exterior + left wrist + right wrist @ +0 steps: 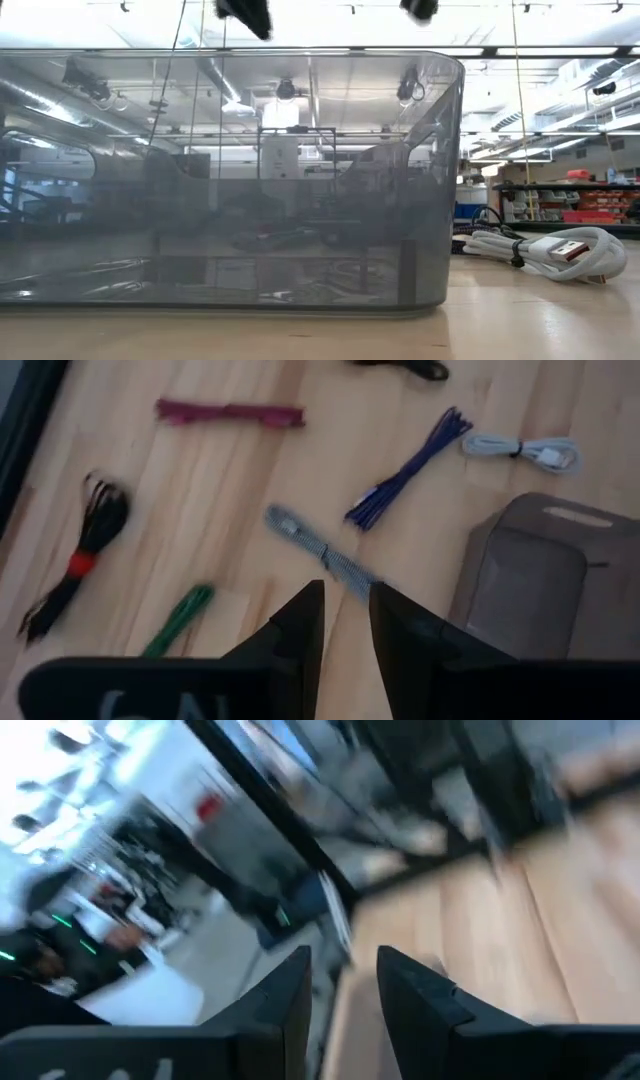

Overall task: Pick and place USB-C Cables
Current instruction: Put the violet charger cable into the black bin

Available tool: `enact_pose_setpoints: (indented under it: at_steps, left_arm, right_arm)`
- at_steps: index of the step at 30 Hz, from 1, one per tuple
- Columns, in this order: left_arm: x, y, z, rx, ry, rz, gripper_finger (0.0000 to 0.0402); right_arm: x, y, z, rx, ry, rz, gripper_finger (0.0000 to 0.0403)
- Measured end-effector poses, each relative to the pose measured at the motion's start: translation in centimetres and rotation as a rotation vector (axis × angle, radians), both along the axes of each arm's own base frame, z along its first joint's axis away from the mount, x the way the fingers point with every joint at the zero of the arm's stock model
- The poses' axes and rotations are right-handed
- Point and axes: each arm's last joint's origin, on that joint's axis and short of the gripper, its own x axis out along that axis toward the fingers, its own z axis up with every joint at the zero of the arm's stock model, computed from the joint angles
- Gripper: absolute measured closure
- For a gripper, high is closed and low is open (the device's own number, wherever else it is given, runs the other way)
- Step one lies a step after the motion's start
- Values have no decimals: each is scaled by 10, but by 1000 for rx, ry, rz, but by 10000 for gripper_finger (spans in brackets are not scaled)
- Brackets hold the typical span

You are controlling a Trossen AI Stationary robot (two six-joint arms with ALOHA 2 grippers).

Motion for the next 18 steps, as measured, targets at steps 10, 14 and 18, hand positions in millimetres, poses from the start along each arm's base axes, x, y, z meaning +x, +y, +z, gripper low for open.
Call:
enact_pose_setpoints:
  at_steps: [10,14,18]
  left_arm:
    - [75,3,-66,-110,-13,-326,309]
    - [90,0,-95,-68,49,-432,308]
    - [102,-3,-121,-8,93,-533,308]
  right_arm:
    - [-67,7,84,-94,-369,8,281]
    - [-77,8,87,-95,-376,10,281]
    - [-77,8,84,-95,-344,11,281]
